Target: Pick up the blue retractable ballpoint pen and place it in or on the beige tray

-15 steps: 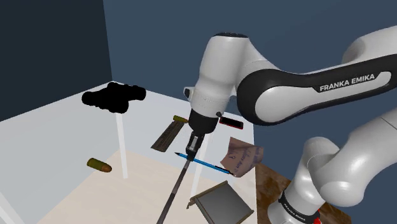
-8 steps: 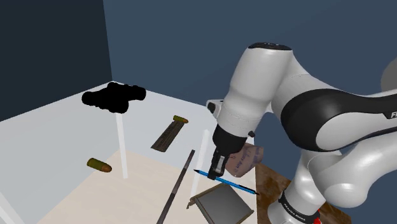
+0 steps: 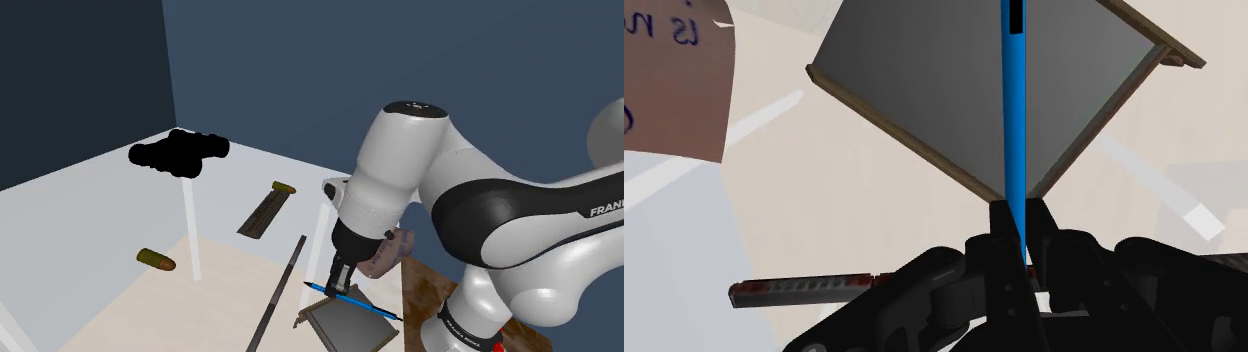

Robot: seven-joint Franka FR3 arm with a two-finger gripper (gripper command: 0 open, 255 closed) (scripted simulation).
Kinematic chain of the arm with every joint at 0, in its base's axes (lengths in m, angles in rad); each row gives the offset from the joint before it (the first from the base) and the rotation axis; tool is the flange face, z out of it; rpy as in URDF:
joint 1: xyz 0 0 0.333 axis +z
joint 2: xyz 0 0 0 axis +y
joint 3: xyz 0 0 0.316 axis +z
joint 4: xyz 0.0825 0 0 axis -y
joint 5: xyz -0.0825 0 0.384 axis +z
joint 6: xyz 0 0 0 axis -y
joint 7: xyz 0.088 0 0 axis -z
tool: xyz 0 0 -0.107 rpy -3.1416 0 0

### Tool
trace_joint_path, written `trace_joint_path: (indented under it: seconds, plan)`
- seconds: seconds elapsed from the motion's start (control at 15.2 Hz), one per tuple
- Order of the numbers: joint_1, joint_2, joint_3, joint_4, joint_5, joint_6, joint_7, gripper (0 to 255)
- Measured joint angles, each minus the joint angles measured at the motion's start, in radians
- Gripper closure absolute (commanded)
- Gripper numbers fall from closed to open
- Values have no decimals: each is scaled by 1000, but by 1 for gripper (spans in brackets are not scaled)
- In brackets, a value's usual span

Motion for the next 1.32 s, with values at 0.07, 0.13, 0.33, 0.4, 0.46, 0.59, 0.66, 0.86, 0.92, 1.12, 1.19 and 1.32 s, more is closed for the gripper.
trace_joint_path:
  seconds: [0.07, 0.13, 0.33, 0.4, 0.46, 0.59, 0.66, 0.86, 0.92, 1.12, 1.19, 1.32]
  plan:
    - [0, 7, 4, -10, 2, 17, 0, 255]
    - [0, 13, 7, -17, 3, 30, 0, 255]
    - [1, 31, 18, -48, 10, 79, -1, 255]
    - [0, 40, 21, -55, 11, 95, -1, 255]
    - [0, 49, 25, -62, 13, 110, 0, 255]
    - [0, 55, 27, -70, 14, 124, -1, 255]
    - [0, 56, 28, -71, 15, 127, -1, 255]
    - [0, 57, 29, -73, 15, 130, -1, 255]
    - [0, 57, 29, -73, 15, 130, 0, 0]
    - [0, 57, 29, -73, 15, 130, 0, 0]
    - [0, 57, 29, -73, 15, 130, 0, 0]
    - [0, 57, 29, -73, 15, 130, 0, 0]
